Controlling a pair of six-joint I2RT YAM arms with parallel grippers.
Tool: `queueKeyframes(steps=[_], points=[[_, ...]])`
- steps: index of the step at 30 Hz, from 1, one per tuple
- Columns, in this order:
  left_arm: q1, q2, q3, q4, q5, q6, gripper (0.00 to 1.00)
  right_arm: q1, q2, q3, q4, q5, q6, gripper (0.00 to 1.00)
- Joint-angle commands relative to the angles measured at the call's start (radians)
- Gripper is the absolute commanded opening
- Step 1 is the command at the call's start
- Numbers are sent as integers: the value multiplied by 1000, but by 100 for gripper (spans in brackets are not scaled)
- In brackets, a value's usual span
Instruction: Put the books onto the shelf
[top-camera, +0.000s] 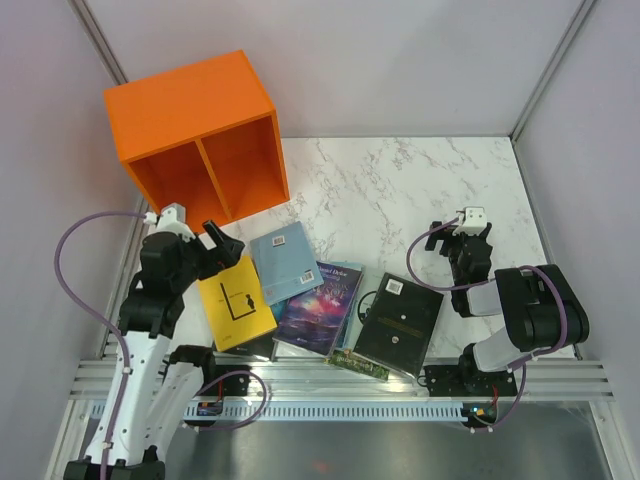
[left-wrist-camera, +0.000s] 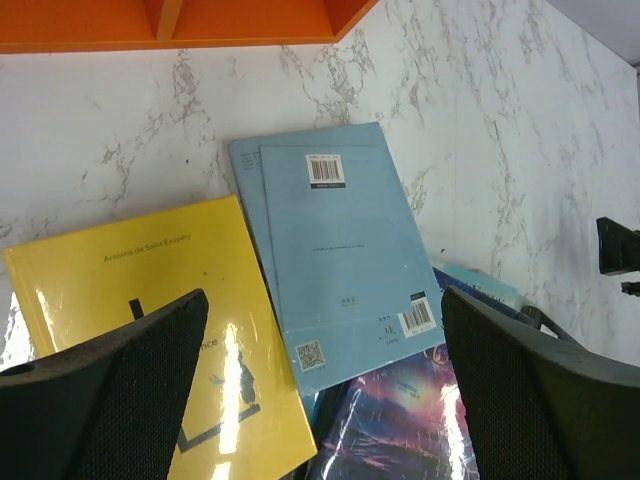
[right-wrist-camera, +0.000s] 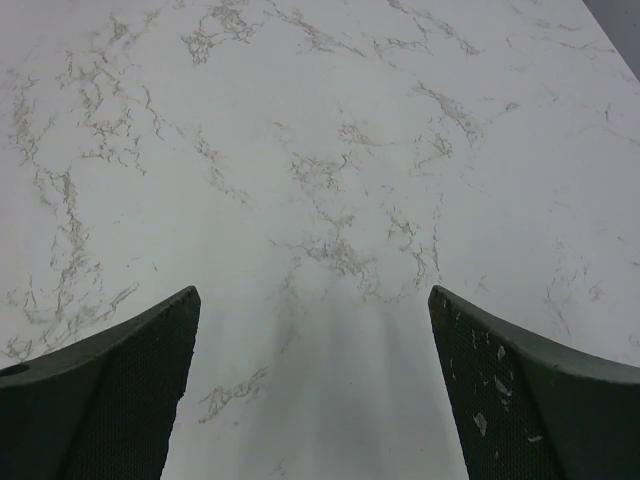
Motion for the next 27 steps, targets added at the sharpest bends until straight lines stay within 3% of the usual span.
queueKeyframes(steps=[1, 6, 8, 9, 10, 11, 12, 13, 15, 16, 17, 19, 20, 23, 27], points=[[1, -20, 124, -162, -12, 4, 100, -3, -1, 13, 31, -22, 11, 98], [1, -100, 227, -256, -15, 116, 100, 5, -12, 15, 23, 9, 19, 98], [1, -175, 241, -256, -15, 116, 100, 31, -116, 53, -108, 49, -3, 98], [1, -197, 241, -256, -15, 116, 100, 75, -171, 163, -379, 122, -6, 98], [1, -239, 240, -256, -15, 116, 100, 92, -263, 241, -529, 144, 31, 98], [1, -253, 238, -263, -117, 80, 100, 98, -298, 333, -687, 124, 104, 98], [1, -263, 237, -273, -134, 72, 100, 98, -322, 540, -1000, 81, 270, 98], [1, -264, 247, -295, -165, 58, 100, 98, -336, 632, -1120, -7, 316, 98], [1, -246, 257, -296, -165, 58, 100, 132, -354, 728, -1292, 86, 414, 98], [1, -244, 257, -417, -285, -33, 100, 120, -378, 728, -1334, 134, 639, 98], [1, -240, 255, -432, -286, -46, 100, 97, -388, 717, -1351, 54, 699, 98], [1, -235, 231, -432, -286, -46, 100, 60, -356, 652, -1174, -154, 774, 98], [1, -229, 227, -432, -286, -46, 100, 74, -322, 665, -1144, -224, 786, 98], [1, -157, 218, -463, -214, -101, 100, 173, -158, 850, -1320, -234, 666, 98], [1, -16, 208, -477, -142, -65, 100, 233, 20, 1045, -1422, -440, 704, 98]])
